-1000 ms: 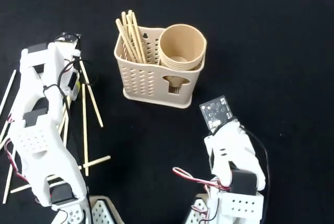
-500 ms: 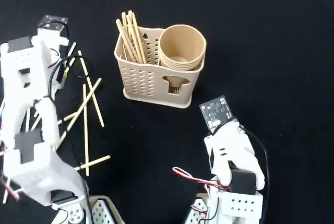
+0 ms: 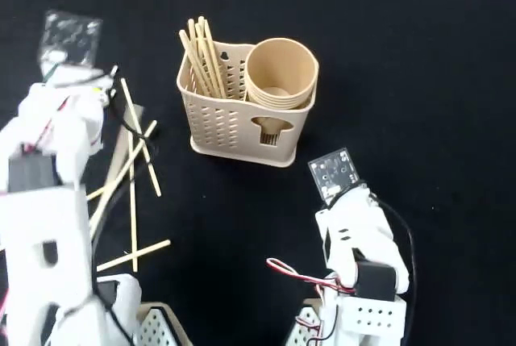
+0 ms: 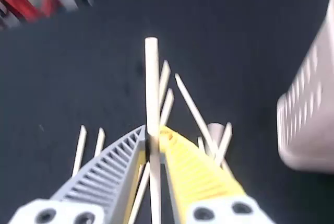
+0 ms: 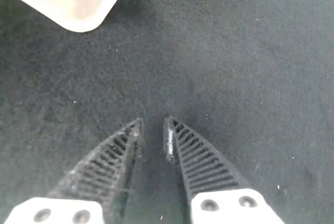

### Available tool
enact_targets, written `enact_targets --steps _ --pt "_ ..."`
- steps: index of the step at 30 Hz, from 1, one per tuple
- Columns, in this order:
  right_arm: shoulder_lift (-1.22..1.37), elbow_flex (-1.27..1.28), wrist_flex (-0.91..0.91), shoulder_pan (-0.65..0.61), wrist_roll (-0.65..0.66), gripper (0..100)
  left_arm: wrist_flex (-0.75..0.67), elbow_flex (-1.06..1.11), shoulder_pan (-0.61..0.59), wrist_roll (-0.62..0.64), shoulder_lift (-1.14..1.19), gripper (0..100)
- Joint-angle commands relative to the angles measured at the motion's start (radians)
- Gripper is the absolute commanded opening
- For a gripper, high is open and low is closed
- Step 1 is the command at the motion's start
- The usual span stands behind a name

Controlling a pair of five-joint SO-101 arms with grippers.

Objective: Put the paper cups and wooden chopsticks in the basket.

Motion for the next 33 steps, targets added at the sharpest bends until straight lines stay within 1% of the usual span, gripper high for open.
enact_targets --steps 1,8,10,12,16,20,26,33 --pt "-0.071 -0.002 -0.021 0.017 0.003 8.2 -0.21 0.134 0.013 0.11 -0.238 3" --pt "-0.071 -0.002 -0.021 0.017 0.003 8.2 -0.575 0.371 0.015 0.299 -0.543 3" --pt "-0.071 -0.002 -0.021 0.017 0.003 8.2 -0.654 0.401 0.047 0.353 -0.594 3" --pt "-0.071 -0.002 -0.021 0.017 0.003 8.2 -0.7 0.41 0.102 0.37 -0.626 3" --pt "-0.071 -0.002 -0.021 0.017 0.003 8.2 -0.729 0.352 0.259 0.381 -0.632 3" --pt "-0.071 -0.002 -0.021 0.017 0.003 8.2 -0.727 0.26 0.366 0.402 -0.56 3" --pt "-0.071 -0.001 -0.021 0.017 0.003 8.2 -0.727 0.18 0.394 0.519 -0.313 3" --pt "-0.071 -0.001 -0.021 0.017 0.003 8.2 -0.729 0.217 0.395 0.528 -0.115 3"
